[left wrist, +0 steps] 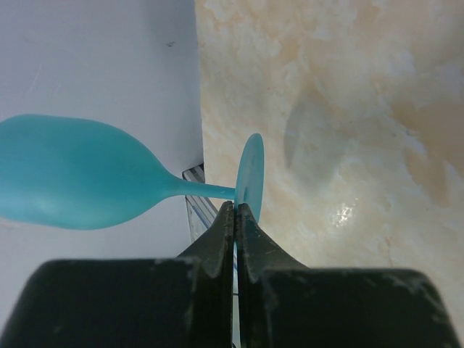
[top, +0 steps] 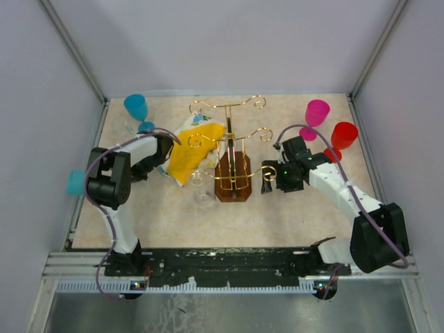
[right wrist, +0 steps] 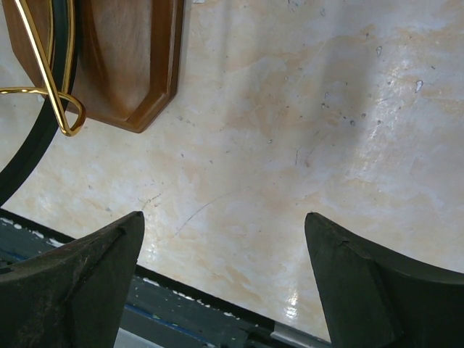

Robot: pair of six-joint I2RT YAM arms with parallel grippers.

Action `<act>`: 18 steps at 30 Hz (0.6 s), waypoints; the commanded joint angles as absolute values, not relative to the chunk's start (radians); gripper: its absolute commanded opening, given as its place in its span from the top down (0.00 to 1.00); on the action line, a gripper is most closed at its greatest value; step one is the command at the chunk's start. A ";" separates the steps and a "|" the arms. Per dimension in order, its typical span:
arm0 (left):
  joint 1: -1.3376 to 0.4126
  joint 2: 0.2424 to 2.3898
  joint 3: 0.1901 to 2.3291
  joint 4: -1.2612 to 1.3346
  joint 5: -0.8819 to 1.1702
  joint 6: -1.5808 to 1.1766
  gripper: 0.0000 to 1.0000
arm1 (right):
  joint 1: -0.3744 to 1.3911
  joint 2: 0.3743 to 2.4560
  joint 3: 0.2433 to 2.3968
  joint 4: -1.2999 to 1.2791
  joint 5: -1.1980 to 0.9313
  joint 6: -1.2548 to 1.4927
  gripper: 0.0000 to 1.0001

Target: Take the wine glass off the wine glass rack

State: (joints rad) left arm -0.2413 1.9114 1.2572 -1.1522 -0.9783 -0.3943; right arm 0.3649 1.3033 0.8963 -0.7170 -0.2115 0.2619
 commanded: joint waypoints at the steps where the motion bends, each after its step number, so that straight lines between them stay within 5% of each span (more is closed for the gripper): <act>1: -0.262 1.964 1.280 -1.160 -0.974 -0.428 1.00 | 0.373 1.287 0.904 -0.697 -0.214 0.250 0.08; 18: -0.299 2.091 1.312 -1.063 -0.901 -0.366 1.00 | 0.360 1.193 0.990 -0.888 -0.021 0.315 0.01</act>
